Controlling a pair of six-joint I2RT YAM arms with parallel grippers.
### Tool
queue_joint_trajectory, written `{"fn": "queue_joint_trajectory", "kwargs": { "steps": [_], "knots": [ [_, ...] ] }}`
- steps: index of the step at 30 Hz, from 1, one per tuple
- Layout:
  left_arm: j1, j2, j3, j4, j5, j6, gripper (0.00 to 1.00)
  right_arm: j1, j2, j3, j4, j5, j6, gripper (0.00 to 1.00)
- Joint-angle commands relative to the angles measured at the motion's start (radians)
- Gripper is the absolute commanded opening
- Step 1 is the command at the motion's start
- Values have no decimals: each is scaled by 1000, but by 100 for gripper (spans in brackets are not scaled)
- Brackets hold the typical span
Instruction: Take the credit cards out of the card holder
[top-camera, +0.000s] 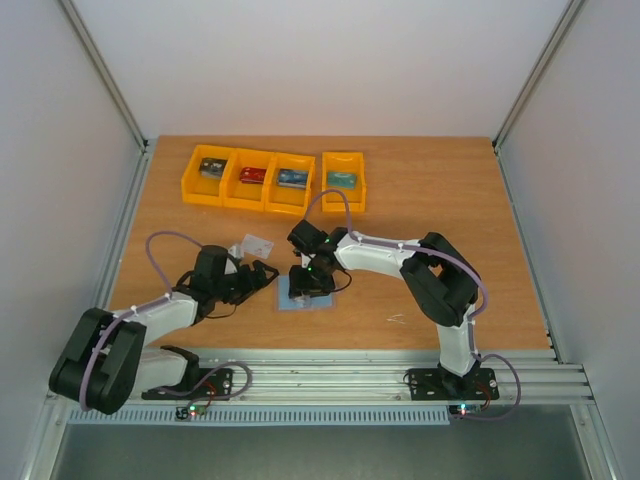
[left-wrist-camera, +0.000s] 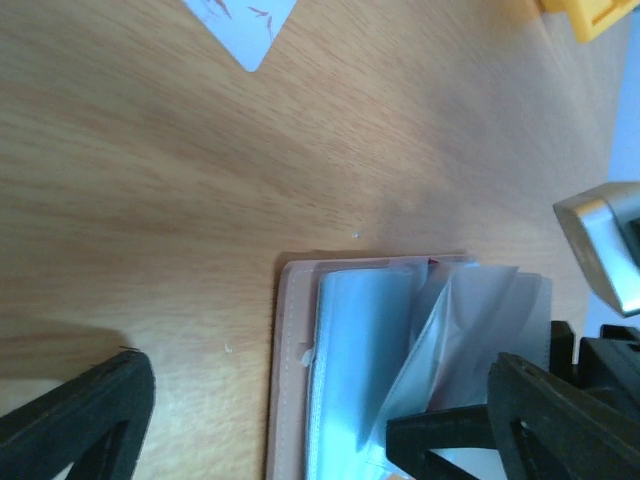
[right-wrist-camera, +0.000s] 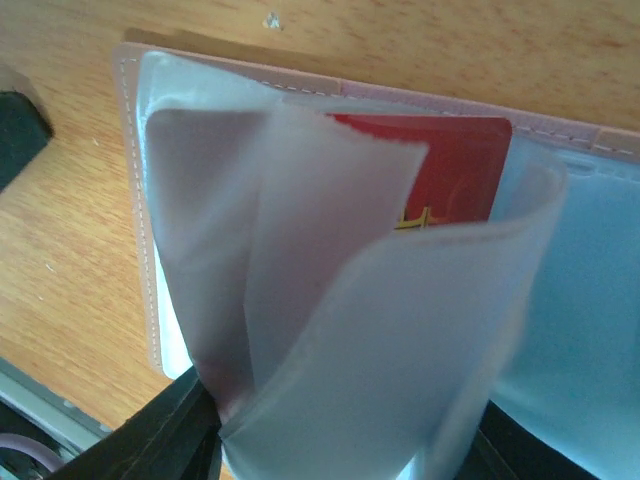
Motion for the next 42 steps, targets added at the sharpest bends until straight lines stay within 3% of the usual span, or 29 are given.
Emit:
{"fn": "queue_joint_trajectory", "kwargs": {
  "steps": [1,5,10,14,17,21,27,34,38,42],
  "knots": [
    [-30,70,-37,33,-84,-20,85,-8,-9,-21,33,-27,-16,49],
    [-40,97,-37,53,-90,-27,81,-11,-8,-36,34,-6,-8,52],
    [-49,106,-39,64,-101,-25,71,-22,11,-22,14,27,-3,47],
    [-56,108,-39,71,-103,-20,64,-22,13,2,-4,21,-13,52],
    [-69,110,-43,90,-114,-10,59,-21,5,0,7,13,-14,34],
    [-74,90,-44,106,-107,23,66,-22,-20,6,10,-23,-40,31],
    [-36,-18,-30,150,88,89,81,-59,-167,-85,96,-81,-52,29],
    [-30,-12,-32,217,130,62,94,-73,-242,-117,151,-157,-122,27],
    [-33,-54,-15,293,206,43,92,-73,-286,-118,163,-168,-141,27],
    [-32,-73,-14,312,230,38,74,-73,-333,-125,198,-218,-158,25]
  ]
}}
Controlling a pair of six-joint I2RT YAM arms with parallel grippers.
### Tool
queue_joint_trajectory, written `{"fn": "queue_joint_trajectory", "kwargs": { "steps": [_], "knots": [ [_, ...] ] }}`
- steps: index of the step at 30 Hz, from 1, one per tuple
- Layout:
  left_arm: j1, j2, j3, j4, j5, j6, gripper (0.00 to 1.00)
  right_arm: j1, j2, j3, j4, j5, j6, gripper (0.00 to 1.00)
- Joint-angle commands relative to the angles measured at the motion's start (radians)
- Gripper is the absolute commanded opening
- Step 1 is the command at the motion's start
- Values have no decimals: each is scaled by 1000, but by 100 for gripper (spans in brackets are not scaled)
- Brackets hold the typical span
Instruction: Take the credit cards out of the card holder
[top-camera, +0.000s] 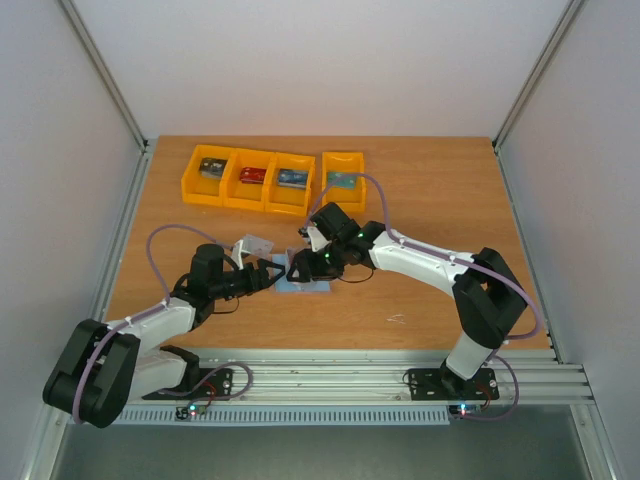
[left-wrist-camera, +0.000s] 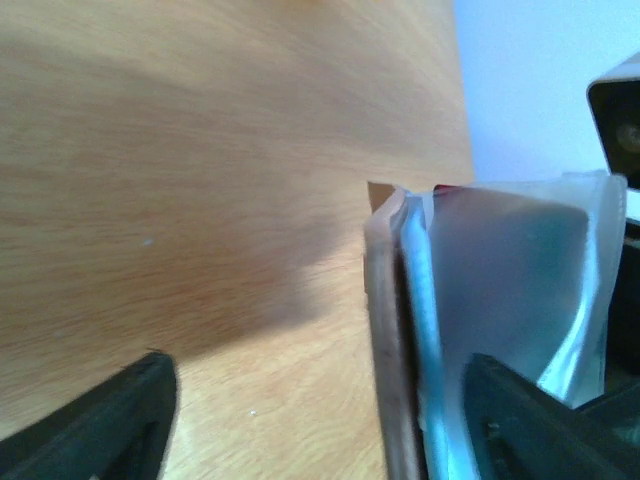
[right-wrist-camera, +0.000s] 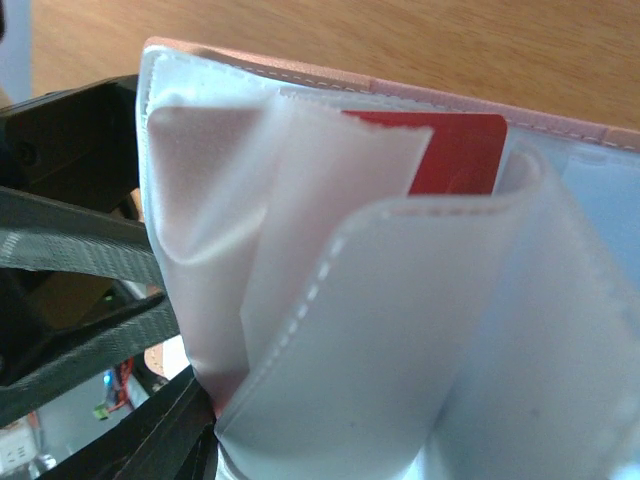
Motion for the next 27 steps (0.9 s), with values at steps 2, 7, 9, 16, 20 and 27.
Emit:
{"fn": "queue_joint_trajectory", "kwargs": {
  "steps": [2,7,9,16,20,27],
  "knots": [
    [-3,-28,16,132,80,-4,56,3,-79,0,67,-85,-65,25],
    [-17,-49,39,186,114,1,17,3,-112,10,69,-104,-92,28],
    [-19,-68,54,197,126,11,1,3,-125,19,49,-95,-140,33],
    [-16,-218,138,60,197,142,0,-13,-229,33,-95,57,-190,69],
    [-20,-359,205,-159,168,349,0,-17,-301,53,-171,98,-226,75],
    [-20,-467,256,-212,191,429,0,-17,-401,131,-264,108,-303,78]
  ]
}}
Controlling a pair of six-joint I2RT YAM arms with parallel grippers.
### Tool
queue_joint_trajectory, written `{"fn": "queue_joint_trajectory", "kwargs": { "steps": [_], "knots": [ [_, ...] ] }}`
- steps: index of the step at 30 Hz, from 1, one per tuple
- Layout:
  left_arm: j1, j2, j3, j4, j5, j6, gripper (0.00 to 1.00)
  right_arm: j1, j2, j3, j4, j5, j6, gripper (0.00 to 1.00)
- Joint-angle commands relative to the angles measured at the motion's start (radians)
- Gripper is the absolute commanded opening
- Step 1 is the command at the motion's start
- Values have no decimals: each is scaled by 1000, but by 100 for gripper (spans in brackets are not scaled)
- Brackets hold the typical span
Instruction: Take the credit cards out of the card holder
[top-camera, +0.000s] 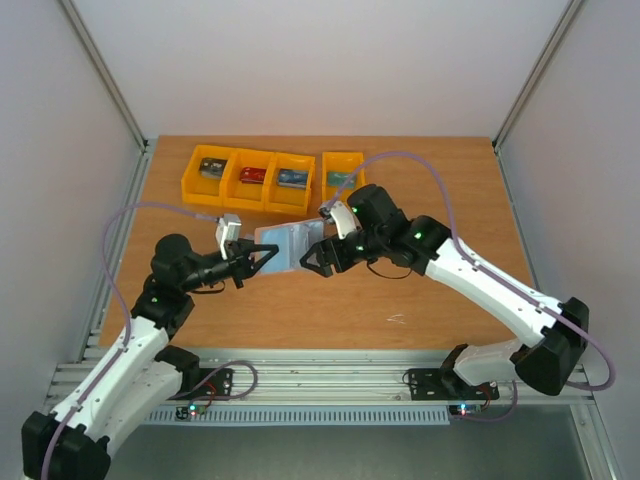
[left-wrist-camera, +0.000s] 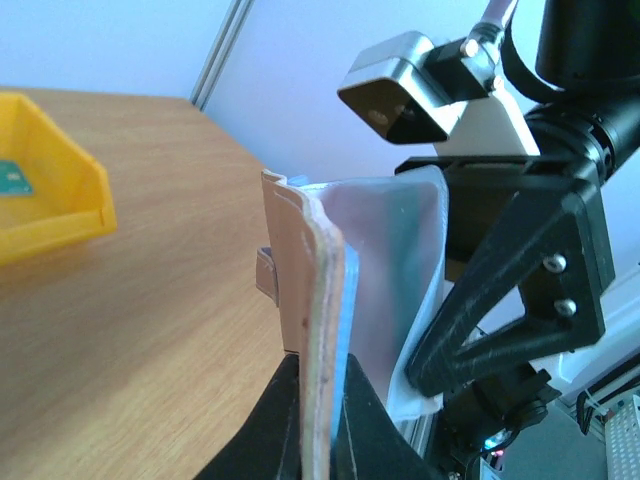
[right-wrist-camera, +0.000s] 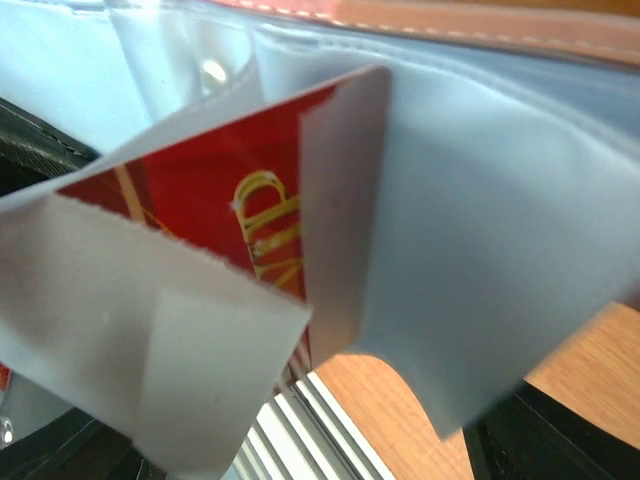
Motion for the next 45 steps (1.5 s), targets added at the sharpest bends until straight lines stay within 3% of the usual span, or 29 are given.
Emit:
{"fn": "queue_joint_trajectory", "kwargs": {
  "steps": [1,8,11,17,30,37,45],
  "knots": [
    [-5,-37,46,-26,45,71,0,-7,-53,89,-100,35,-91,79],
    [-5,-36,103,35,53,50,0,-7,-92,186,-156,-5,-144,84],
    [-5,-28,116,70,35,-13,0,-6,-86,218,-160,-51,-150,91],
    [-5,-32,146,133,81,-75,0,-7,-144,223,-171,12,-187,98],
    [-5,31,141,269,83,-398,0,-11,-154,211,-147,51,-166,98],
    [-5,49,130,285,45,-495,0,-26,-212,210,-174,105,-124,99],
    [-5,68,112,311,24,-557,0,-34,-202,364,-359,215,-131,99]
  ]
}}
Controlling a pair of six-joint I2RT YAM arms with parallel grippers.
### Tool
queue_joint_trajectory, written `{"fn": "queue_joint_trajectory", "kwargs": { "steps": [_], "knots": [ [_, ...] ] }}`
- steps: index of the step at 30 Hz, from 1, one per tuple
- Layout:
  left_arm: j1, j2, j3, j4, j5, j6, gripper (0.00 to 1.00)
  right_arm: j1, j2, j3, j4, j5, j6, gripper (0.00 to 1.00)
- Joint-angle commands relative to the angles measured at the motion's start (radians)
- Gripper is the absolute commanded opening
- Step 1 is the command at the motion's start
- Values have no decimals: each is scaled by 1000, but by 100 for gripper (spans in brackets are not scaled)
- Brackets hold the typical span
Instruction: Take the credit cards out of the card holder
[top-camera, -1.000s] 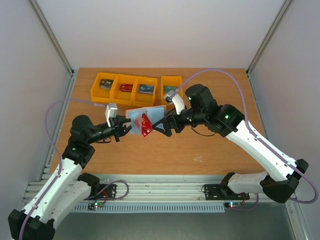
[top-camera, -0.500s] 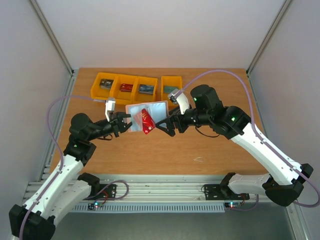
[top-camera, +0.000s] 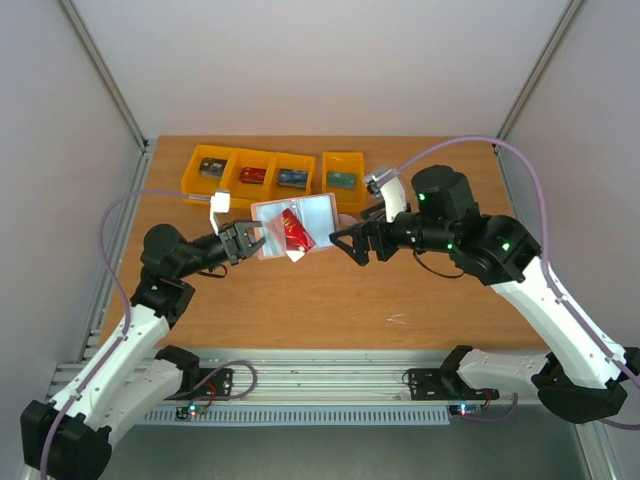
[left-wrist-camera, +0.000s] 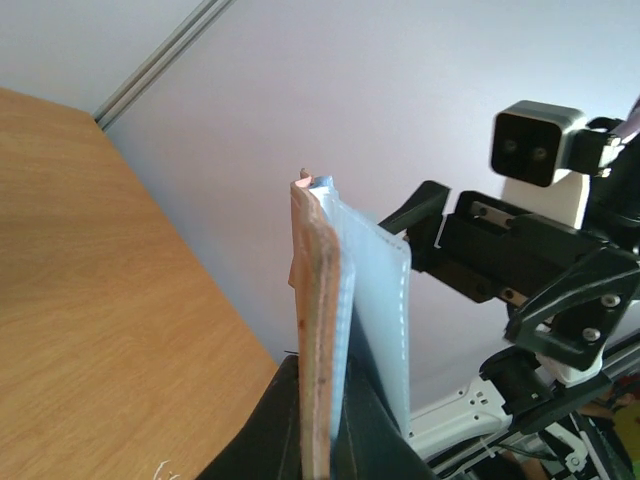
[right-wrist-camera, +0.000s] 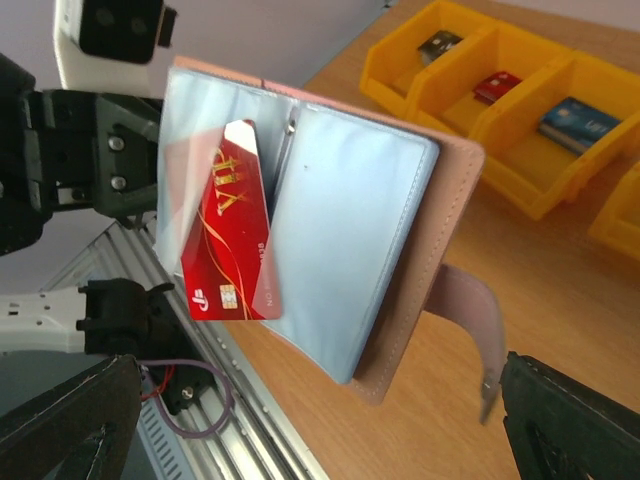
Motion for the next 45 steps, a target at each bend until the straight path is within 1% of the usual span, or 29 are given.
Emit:
{"fn": "queue_joint_trajectory", "kwargs": {
  "steps": [1,4,8,11,14,18,21,25,30,32,33,34,37,39,40,43,44,45],
  "knots": [
    [-2,7,-6,103,-14,-58,0,-7,9,109,-125,74,1,99],
    [-3,9,-7,109,-20,-70,0,-10,3,125,-130,74,31,99],
    [-2,9,9,133,-8,-76,0,-59,11,95,-97,24,140,98],
    [-3,10,17,141,-3,-75,0,-105,26,44,7,-65,232,98],
    [-2,11,16,141,-10,-85,0,-112,64,13,98,-143,313,99],
    [-2,10,19,140,-10,-94,0,-111,111,-43,233,-306,384,98],
    [-3,6,21,137,-15,-95,0,-108,126,-93,304,-354,408,99],
    [-2,5,23,131,-21,-99,0,-100,136,-160,444,-428,467,99],
    [-2,12,29,123,-27,-98,0,-37,168,-145,455,-444,430,97],
    [-3,14,29,118,-31,-96,0,-27,167,-149,454,-448,420,91],
    [-2,13,30,117,-28,-94,0,-25,164,-153,456,-449,418,84],
    [-2,13,29,117,-28,-94,0,-26,161,-157,456,-449,418,73],
    [-3,13,28,113,-28,-91,0,-25,152,-164,457,-446,415,46],
    [-2,11,28,109,-27,-90,0,-25,143,-167,459,-435,412,28],
    [-2,11,29,107,-26,-88,0,-25,138,-168,457,-430,410,22],
    [-2,6,29,105,-26,-83,0,-25,134,-169,456,-428,410,5],
    [-2,4,29,100,-28,-80,0,-25,134,-169,456,-430,410,2],
    [-1,0,31,87,-31,-79,6,-26,132,-167,456,-432,409,1]
  ]
}}
